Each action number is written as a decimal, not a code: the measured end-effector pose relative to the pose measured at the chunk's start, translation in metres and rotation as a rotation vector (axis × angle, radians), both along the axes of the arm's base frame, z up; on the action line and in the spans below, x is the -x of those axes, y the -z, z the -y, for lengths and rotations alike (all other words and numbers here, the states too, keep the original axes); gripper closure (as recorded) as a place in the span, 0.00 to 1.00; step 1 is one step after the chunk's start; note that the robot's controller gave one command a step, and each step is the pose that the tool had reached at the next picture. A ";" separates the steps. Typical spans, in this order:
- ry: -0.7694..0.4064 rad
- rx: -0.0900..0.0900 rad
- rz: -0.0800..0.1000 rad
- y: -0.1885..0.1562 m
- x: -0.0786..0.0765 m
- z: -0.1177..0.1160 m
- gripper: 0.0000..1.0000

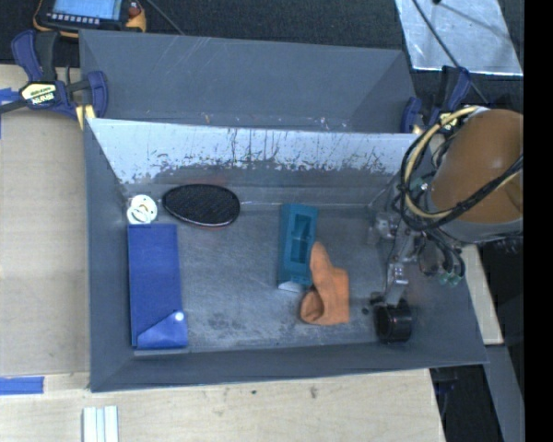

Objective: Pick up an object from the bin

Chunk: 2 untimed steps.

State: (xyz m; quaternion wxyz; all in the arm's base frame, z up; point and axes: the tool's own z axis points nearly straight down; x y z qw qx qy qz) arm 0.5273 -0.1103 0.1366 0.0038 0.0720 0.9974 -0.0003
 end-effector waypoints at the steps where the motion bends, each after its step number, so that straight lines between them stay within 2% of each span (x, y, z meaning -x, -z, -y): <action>1: 0.013 -0.001 -0.011 0.017 0.005 -0.009 0.00; 2: 0.156 -0.001 -0.002 0.030 -0.015 -0.003 0.00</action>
Offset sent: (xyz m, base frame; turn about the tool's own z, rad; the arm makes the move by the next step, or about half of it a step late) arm 0.0201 -0.0017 -0.0420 0.2634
